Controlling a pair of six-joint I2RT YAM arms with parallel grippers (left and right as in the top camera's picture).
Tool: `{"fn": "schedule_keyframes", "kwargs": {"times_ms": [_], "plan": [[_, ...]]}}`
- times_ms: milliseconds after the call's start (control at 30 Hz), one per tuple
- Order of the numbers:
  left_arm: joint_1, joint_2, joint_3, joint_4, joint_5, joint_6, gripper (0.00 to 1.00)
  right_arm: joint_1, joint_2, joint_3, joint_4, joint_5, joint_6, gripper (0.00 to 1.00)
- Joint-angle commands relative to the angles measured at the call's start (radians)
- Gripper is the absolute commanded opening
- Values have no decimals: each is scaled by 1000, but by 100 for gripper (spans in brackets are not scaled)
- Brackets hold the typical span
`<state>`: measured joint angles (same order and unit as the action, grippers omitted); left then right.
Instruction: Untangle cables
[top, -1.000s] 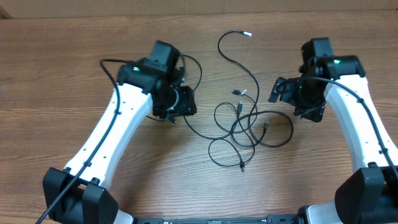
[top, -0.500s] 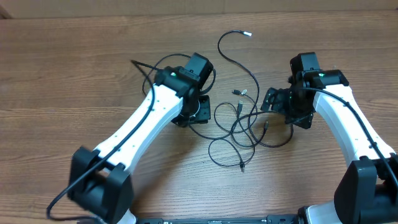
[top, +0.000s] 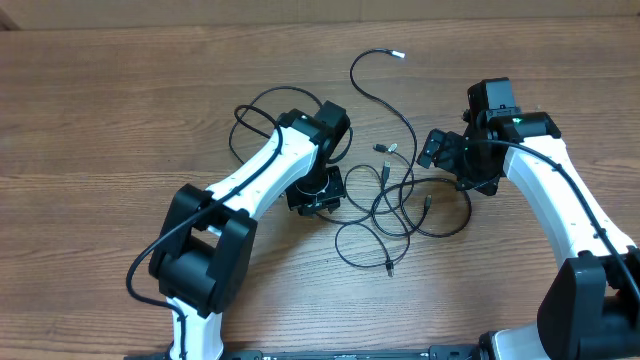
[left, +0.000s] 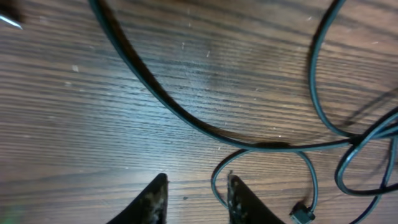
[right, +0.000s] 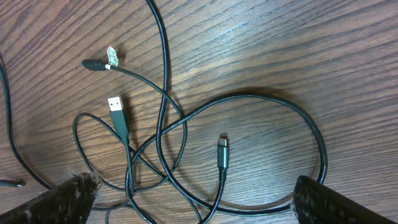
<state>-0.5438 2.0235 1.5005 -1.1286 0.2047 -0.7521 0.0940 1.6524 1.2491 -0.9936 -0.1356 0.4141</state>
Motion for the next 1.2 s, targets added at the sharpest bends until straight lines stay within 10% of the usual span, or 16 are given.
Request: {"fn": "schedule_keyframes", "kwargs": {"times_ms": [0, 333, 1167], "plan": [[-14, 44, 5, 0, 49, -82, 27, 2, -5, -2, 5, -8, -3, 100], [-63, 117, 5, 34, -40, -367, 34, 2, -5, -2, 5, -8, -3, 100], [-73, 131, -35, 93, -179, -385, 23, 2, -5, -2, 5, -8, -3, 100]]}}
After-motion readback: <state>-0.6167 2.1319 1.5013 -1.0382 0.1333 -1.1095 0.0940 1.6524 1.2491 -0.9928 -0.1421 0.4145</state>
